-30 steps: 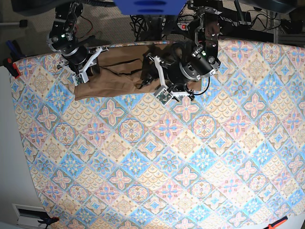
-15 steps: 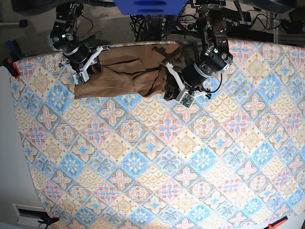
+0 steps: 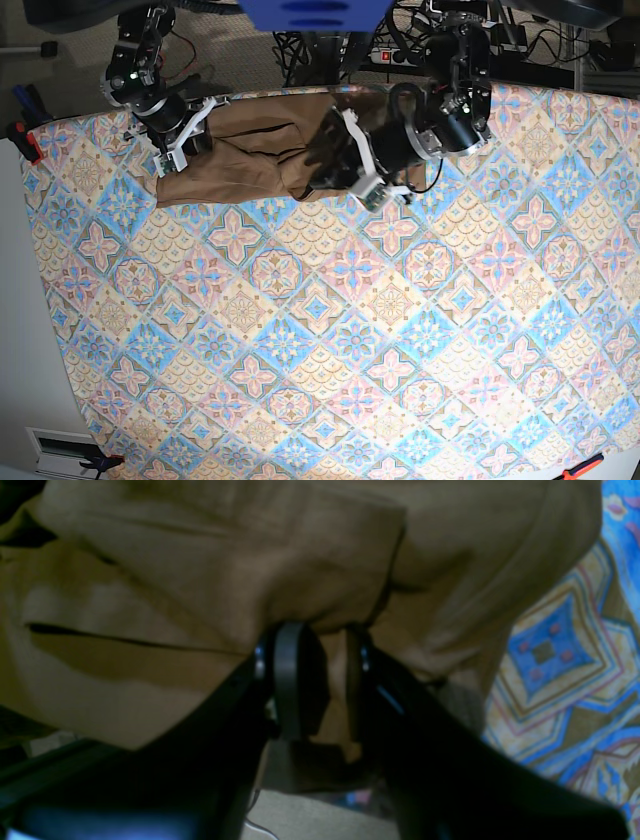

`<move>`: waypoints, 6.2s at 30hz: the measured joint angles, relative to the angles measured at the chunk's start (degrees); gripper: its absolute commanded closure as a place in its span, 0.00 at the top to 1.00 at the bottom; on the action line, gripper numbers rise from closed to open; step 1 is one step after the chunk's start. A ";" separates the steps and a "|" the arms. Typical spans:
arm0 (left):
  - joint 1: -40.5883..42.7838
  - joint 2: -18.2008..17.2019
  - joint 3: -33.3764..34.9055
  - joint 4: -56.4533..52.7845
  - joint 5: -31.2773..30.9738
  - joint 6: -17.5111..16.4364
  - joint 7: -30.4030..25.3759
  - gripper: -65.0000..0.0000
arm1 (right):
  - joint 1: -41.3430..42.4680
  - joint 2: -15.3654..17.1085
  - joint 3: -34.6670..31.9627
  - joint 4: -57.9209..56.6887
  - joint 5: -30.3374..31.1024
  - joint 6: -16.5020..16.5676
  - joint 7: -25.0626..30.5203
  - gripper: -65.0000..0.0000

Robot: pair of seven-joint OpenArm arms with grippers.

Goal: Layout the t-shirt on the table in an organized manner, then fold the t-shirt properly

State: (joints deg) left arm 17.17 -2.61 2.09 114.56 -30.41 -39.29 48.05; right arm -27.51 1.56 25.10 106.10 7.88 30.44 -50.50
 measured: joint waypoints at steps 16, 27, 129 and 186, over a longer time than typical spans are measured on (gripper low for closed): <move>-1.05 0.20 -5.44 0.00 -15.82 0.17 -6.69 0.39 | 0.02 0.04 0.00 0.00 0.00 0.00 -0.20 0.21; 3.10 -3.96 -24.81 -2.03 -23.45 0.66 -4.20 0.00 | 0.00 0.04 -0.04 0.00 -0.02 -0.02 -0.04 0.21; 2.99 -12.85 20.96 -14.60 -9.55 6.54 -13.35 0.00 | -0.15 0.04 -0.09 0.20 -0.02 0.00 -0.22 0.21; 1.62 -16.13 -3.04 -22.62 -9.79 6.54 -14.21 0.00 | 0.13 -0.17 6.47 3.56 -0.46 0.02 -0.61 0.21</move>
State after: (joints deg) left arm 18.79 -18.74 -0.95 91.94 -40.21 -32.75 33.85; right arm -27.38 1.39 31.57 109.67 7.42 30.46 -51.11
